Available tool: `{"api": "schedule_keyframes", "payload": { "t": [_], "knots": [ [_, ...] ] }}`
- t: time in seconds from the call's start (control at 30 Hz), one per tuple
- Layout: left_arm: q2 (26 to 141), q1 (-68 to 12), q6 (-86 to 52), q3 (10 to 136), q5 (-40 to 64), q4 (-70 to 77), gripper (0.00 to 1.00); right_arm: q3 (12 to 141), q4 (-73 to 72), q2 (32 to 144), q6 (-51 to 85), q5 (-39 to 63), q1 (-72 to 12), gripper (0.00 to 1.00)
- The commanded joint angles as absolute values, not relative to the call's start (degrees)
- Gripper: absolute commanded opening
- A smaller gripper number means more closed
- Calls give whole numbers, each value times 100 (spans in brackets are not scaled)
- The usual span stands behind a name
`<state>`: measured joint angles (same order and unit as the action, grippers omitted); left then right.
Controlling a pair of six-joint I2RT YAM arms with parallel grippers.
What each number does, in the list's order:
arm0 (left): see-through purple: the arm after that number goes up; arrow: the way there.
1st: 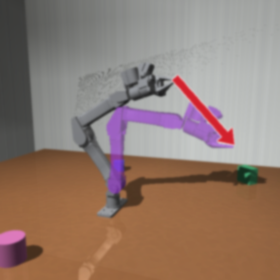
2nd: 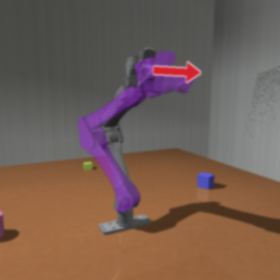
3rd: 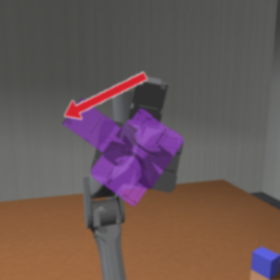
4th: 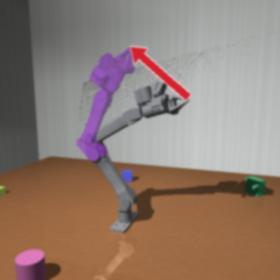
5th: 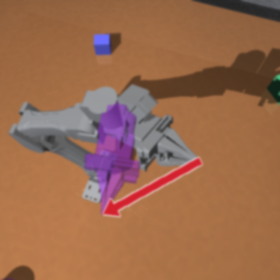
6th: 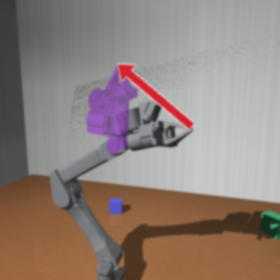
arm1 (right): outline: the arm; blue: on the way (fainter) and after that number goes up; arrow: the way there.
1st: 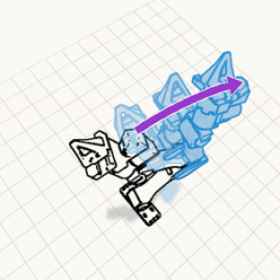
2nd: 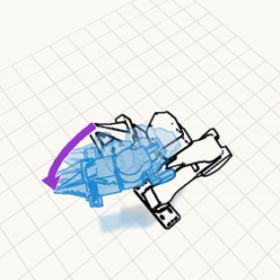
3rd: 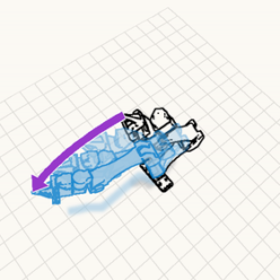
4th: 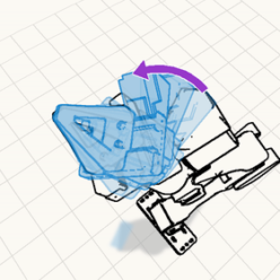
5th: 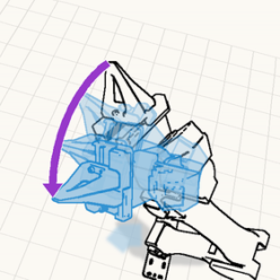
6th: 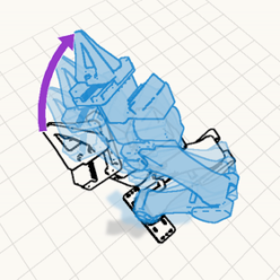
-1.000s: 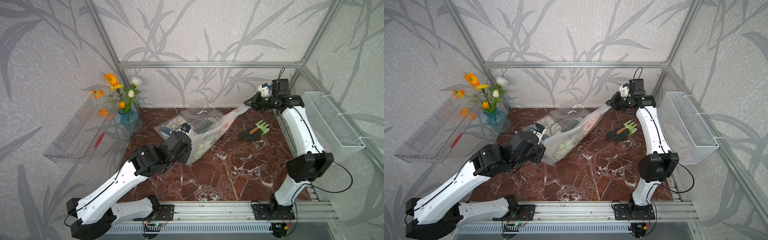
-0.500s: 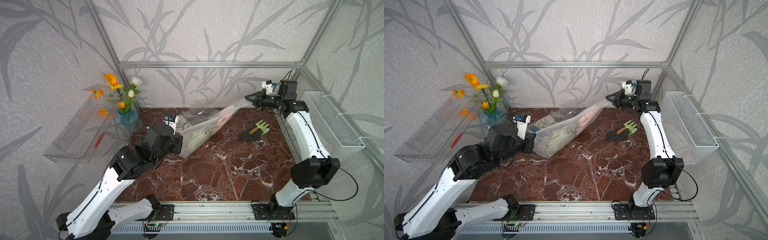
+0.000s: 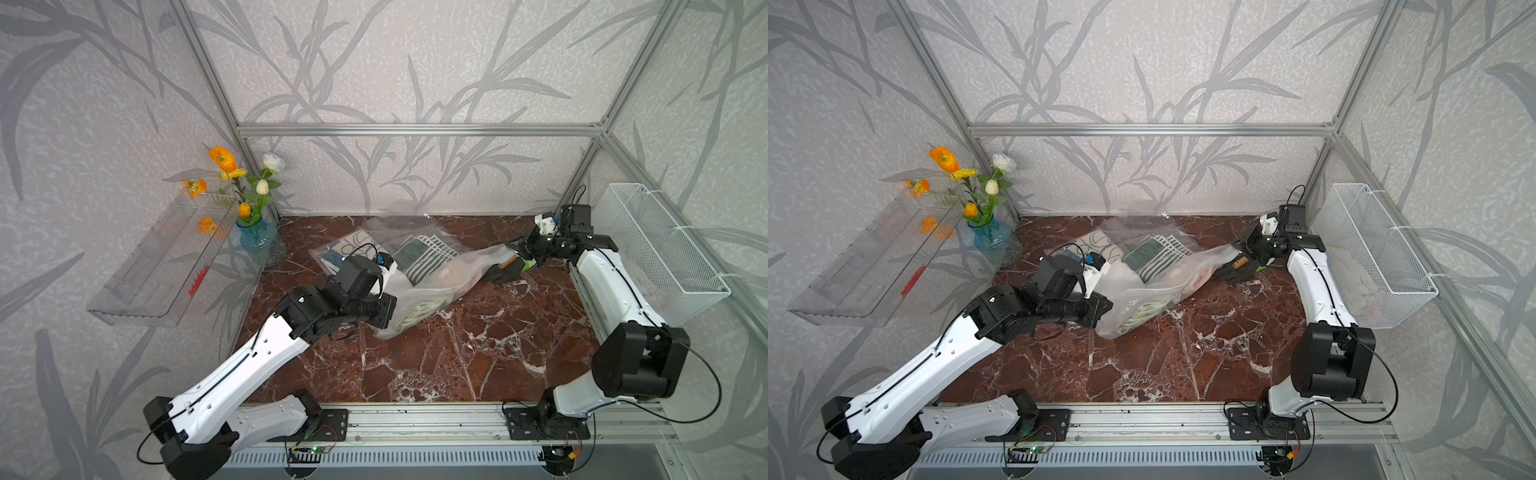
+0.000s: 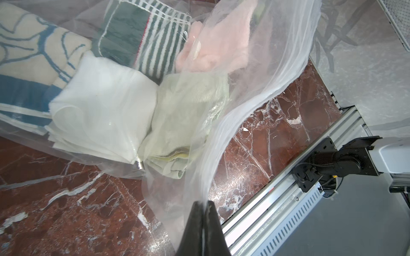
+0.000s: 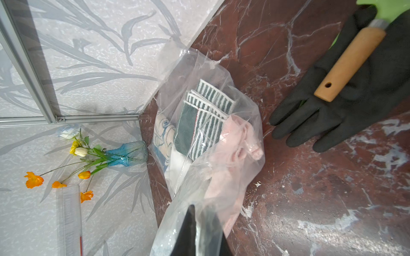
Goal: Place the folded towel into the vacuum bag
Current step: Adjust the vacuum bag at the center of the board.
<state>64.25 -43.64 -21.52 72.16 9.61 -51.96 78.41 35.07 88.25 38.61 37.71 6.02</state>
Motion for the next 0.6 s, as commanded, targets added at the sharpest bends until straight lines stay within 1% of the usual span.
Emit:
{"api": "schedule_keyframes", "payload": {
  "t": [0.0,0.07,0.13,0.17,0.23,0.27,0.3,0.33,0.37,0.4,0.47,0.5,0.57],
  "knots": [
    [6645,-4333,-2191,7087,1243,-4925,0,7644,3400,8742,3689,3614,615,1],
    [6733,-4329,-2163,7099,1257,-4880,0,7631,3554,8825,3464,3559,613,1],
    [6847,-4315,-2140,7109,1327,-4839,2,7551,3577,8865,3414,3495,616,3],
    [6910,-4315,-2142,7115,1357,-4826,5,7481,3536,8847,3412,3437,613,4],
    [6984,-4315,-2154,7124,1415,-4823,15,7434,3570,8817,3379,3341,613,6],
    [6996,-4313,-2151,7135,1432,-4832,21,7462,3656,8792,3325,3272,613,8],
    [6992,-4307,-2153,7156,1417,-4858,25,7515,3756,8750,3266,3193,615,12],
    [6980,-4307,-2142,7180,1407,-4877,27,7570,3811,8694,3215,3108,615,16],
    [6966,-4299,-2137,7217,1394,-4907,31,7632,3896,8618,3175,2990,613,21],
    [6956,-4291,-2143,7254,1377,-4929,34,7708,3992,8545,3121,2841,611,29],
    [6956,-4280,-2160,7328,1365,-4947,37,7861,4176,8420,3028,2556,613,40],
    [6965,-4264,-2181,7362,1352,-4929,39,7953,4284,8358,2925,2408,611,44],
    [6999,-4265,-2289,7343,1373,-4809,41,8166,4532,8299,2711,2053,598,49]
  ]
}}
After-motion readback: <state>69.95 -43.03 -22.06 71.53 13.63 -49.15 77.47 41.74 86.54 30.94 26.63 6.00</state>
